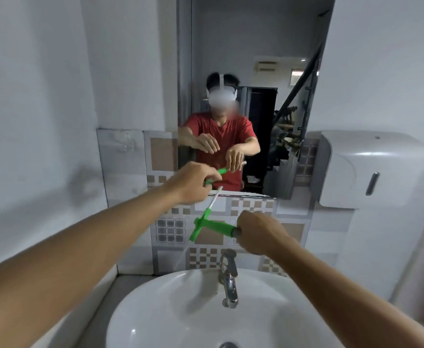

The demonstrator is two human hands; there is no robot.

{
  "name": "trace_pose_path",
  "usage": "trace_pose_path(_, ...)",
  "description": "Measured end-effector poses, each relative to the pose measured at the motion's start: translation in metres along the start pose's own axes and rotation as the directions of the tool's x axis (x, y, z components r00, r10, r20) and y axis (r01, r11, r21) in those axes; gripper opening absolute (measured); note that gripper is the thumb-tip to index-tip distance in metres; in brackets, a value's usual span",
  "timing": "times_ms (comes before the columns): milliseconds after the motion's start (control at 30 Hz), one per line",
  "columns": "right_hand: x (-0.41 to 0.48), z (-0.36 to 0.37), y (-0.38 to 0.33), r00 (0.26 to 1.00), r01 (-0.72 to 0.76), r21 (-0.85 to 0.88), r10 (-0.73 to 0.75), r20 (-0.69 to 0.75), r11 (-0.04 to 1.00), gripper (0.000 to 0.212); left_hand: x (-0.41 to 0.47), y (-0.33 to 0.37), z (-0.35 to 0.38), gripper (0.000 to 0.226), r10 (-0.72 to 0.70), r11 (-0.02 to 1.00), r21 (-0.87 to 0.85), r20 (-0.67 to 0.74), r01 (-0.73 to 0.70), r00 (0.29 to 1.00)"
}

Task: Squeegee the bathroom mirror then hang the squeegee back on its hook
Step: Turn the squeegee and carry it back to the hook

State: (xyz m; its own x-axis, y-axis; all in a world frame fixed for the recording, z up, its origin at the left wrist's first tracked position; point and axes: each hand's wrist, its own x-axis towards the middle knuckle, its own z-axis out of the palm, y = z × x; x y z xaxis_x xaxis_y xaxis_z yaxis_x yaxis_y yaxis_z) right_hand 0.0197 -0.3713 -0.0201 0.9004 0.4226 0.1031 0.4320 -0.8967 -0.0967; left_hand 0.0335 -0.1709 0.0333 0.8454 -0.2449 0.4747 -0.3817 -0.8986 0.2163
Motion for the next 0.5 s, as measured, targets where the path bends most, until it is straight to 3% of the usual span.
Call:
trace_pose_path(167,-0.023,-0.057,0.005,0.989,0.135,-0.205,-0.145,-0.034,0.969,0.018,-0.041,0.045,0.014,0.038,0.021,0.998,-0.064,0.232,-0.006,0.973)
trace_pose_path(267,-0.036,-0.08,0.001,0.976,0.193,-0.2,-0.208,-0.059,0.961,0.017,-0.056,0.057,0.011,0.023,0.104,0.988,-0.128,0.178,-0.081,0.979)
trace_pose_path(400,-0.045,-0.093,-0.003,0.955,0.252,-0.19,-0.275,-0.108,0.949,0.018,-0.072,0.067,0.0,0.015,0.048,0.992,-0.117,0.079,-0.039,0.996)
trace_pose_path(500,-0.045,-0.1,0.005,0.929,0.282,-0.081,-0.293,-0.224,0.956,0.043,-0.085,0.073,-0.002,0.006,-0.025,0.994,-0.106,0.027,0.028,0.999)
